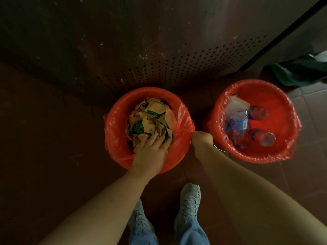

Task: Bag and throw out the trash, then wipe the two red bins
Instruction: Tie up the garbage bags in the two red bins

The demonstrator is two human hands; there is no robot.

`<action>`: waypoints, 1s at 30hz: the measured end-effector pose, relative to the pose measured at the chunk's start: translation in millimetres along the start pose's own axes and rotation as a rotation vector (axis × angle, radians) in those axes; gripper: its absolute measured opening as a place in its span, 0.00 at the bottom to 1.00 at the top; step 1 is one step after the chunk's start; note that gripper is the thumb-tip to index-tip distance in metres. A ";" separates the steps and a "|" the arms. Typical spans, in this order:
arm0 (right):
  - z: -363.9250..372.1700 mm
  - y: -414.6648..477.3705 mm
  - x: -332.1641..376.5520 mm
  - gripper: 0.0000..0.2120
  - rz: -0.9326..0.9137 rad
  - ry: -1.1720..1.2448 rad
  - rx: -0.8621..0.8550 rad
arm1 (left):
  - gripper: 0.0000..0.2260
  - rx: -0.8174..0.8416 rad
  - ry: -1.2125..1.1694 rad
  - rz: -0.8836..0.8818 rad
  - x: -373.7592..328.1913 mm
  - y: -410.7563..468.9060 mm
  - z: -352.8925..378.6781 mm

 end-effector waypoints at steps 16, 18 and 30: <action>84.4 -113.6 62.1 0.08 -0.694 -0.544 0.524 | 0.18 -0.027 -0.421 -0.414 68.8 -21.1 -20.9; 95.5 -124.7 54.0 0.09 -0.718 -0.675 0.613 | 0.20 -0.010 -0.418 -0.451 80.4 -23.9 -24.6; 84.9 -76.8 40.6 0.16 -0.363 -0.557 0.428 | 0.23 0.078 -0.230 -0.478 122.2 -58.8 -10.1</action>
Point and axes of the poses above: each hand's wrist, its own y-axis towards the middle knuckle, its own z-axis out of the palm, x = y × z, the point moved 6 cm from there along y, towards the middle knuckle, and after that the axes turned 2 degrees about y, right-handed, at the moved point
